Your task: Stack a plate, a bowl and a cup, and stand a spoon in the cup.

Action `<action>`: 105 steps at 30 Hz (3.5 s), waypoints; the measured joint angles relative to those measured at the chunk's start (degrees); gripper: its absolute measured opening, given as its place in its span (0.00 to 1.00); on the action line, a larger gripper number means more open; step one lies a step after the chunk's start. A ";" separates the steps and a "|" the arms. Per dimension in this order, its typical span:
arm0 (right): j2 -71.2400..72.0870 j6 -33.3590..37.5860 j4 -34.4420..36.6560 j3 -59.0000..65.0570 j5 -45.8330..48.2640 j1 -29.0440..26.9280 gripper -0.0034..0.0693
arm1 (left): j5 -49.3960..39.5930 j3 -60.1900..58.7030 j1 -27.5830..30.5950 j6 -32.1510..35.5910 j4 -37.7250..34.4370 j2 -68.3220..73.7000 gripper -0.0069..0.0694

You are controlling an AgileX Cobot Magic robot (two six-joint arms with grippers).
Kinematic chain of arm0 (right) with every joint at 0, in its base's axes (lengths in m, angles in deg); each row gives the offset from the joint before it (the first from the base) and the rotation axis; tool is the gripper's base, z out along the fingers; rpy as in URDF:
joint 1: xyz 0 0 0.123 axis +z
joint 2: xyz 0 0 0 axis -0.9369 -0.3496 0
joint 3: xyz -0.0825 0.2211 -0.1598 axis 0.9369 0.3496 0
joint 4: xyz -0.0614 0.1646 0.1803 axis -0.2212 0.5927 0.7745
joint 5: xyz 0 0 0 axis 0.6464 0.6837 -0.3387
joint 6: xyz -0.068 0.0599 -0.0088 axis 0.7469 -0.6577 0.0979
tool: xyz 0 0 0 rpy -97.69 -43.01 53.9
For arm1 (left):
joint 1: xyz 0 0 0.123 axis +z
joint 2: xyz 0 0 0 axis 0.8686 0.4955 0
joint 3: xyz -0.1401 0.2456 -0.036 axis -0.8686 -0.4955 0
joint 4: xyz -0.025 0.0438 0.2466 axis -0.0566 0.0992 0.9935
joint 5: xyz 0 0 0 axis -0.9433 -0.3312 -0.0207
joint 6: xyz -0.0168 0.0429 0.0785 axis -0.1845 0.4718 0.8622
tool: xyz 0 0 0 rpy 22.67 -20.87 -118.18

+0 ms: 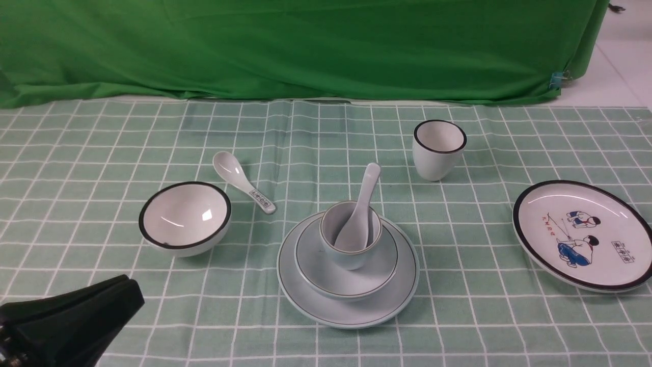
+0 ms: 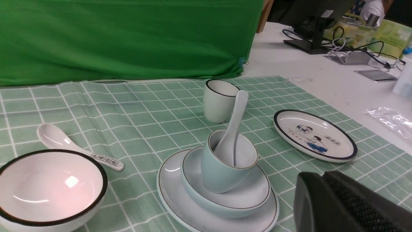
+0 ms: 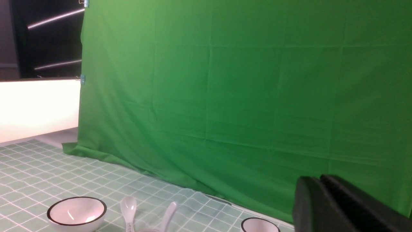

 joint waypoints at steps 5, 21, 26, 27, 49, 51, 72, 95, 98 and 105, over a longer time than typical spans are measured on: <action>0.00 0.00 -0.05 0.00 -0.06 0.00 0.17 | 0.00 0.00 0.00 0.00 0.00 0.00 0.10; 0.00 0.00 -0.11 0.00 -0.06 0.00 0.21 | 5.25 -10.99 15.24 28.65 -15.32 -13.44 0.11; 0.00 0.00 -0.11 0.00 -0.06 0.00 0.23 | 4.26 -15.73 29.47 30.04 -19.24 -17.80 0.11; 0.00 0.00 -0.11 0.00 -0.06 0.00 0.23 | 3.90 -15.79 31.14 30.04 -19.36 -17.95 0.11; 0.00 0.00 -0.11 0.00 -0.06 0.00 0.30 | -6.33 -15.89 36.10 30.10 -18.40 -17.99 0.11; 0.00 0.00 -0.11 0.00 -0.06 0.00 0.31 | -6.33 -15.89 36.10 30.03 -18.40 -17.99 0.11; 0.00 0.00 -0.11 0.00 -0.06 0.00 0.34 | -6.35 -15.89 37.98 29.91 -18.16 -17.99 0.11; 0.00 0.18 -0.11 0.85 -0.19 -0.69 0.38 | -6.35 -15.89 38.04 29.91 -18.16 -17.99 0.11; -0.06 0.01 -0.11 4.29 -1.41 -6.70 0.38 | -6.35 -15.89 38.04 29.91 -18.16 -17.99 0.11; -0.17 -1.33 0.07 17.52 -1.34 -24.30 0.38 | -6.35 -15.89 38.04 29.91 -18.16 -17.99 0.11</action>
